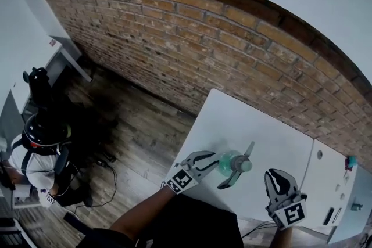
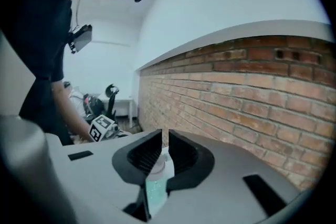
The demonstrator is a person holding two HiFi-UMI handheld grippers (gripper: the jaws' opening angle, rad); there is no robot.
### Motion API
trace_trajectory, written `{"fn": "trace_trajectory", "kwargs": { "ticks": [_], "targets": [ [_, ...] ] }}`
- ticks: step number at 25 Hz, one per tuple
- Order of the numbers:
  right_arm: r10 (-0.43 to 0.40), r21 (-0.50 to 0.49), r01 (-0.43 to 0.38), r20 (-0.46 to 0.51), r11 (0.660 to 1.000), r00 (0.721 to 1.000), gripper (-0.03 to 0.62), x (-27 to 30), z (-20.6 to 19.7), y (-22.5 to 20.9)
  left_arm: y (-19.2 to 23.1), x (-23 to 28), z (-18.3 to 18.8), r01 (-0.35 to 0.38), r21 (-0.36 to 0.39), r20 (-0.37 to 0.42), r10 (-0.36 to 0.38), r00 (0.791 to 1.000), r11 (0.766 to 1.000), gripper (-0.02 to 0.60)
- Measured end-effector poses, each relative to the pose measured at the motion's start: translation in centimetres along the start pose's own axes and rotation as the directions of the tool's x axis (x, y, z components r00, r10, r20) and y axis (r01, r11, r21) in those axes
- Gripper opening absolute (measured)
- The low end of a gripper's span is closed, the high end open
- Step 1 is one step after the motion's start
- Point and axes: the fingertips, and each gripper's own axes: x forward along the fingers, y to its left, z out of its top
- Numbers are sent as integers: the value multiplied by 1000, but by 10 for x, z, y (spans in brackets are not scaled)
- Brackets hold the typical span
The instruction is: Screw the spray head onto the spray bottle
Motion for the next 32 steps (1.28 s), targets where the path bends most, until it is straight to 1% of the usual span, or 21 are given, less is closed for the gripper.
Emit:
{"fn": "trace_trajectory", "kwargs": {
  "ticks": [2, 3, 5, 6, 8, 9, 11, 13, 15, 16, 19, 22, 25, 27, 29, 30, 32],
  "targets": [
    [-82, 92, 77, 49, 993, 995, 21, -12, 1, -9, 1, -13, 14, -45, -10, 18, 45, 999, 999, 20],
    [-115, 129, 104, 82, 986, 990, 9, -16, 4, -12, 1, -18, 23, -58, -11, 31, 59, 998, 998, 3],
    [-185, 207, 151, 156, 967, 970, 8, -26, 16, -16, 0, -26, 47, -66, -32, 77, 68, 995, 997, 3],
    [-225, 252, 174, 192, 952, 955, 8, -29, 21, -18, 2, -29, 60, -68, -43, 100, 72, 992, 997, 3],
    [-306, 320, 226, 228, 920, 924, 8, -35, 23, -18, 8, -35, 83, -81, -52, 116, 86, 989, 995, 3],
    [-333, 328, 250, 228, 911, 915, 8, -37, 19, -15, 9, -38, 91, -94, -61, 117, 100, 988, 994, 3],
    [-362, 312, 287, 217, 906, 906, 8, -43, 11, -6, 4, -46, 105, -131, -79, 127, 140, 982, 988, 3],
    [-373, 312, 298, 218, 902, 902, 8, -51, 6, 6, -13, -57, 117, -170, -49, 147, 175, 973, 984, 3],
    [-372, 329, 286, 237, 900, 897, 8, -67, 7, 17, -43, -68, 126, -200, -4, 157, 198, 968, 980, 3],
    [-371, 330, 281, 250, 901, 894, 8, -78, 7, 23, -60, -72, 129, -211, 4, 156, 208, 966, 977, 3],
    [-368, 322, 276, 274, 906, 888, 8, -112, 1, 32, -105, -80, 135, -246, -13, 142, 245, 959, 969, 3],
    [-380, 339, 281, 276, 898, 883, 8, -148, -10, 38, -139, -79, 145, -285, -55, 164, 291, 943, 957, 3],
    [-370, 333, 271, 285, 903, 884, 8, -179, -17, 52, -176, -82, 154, -306, -35, 192, 307, 932, 952, 3],
    [-353, 302, 263, 298, 916, 887, 8, -195, -19, 61, -198, -85, 159, -314, -16, 201, 310, 929, 949, 3],
    [-346, 271, 266, 315, 925, 884, 8, -209, -19, 67, -212, -89, 162, -333, 4, 227, 324, 919, 943, 3],
    [-347, 265, 267, 325, 926, 880, 8, -216, -18, 70, -220, -90, 162, -341, 0, 231, 332, 914, 940, 3],
    [-351, 270, 268, 336, 925, 874, 8, -231, -18, 77, -238, -94, 159, -348, -18, 223, 343, 912, 937, 3]
  ]
}}
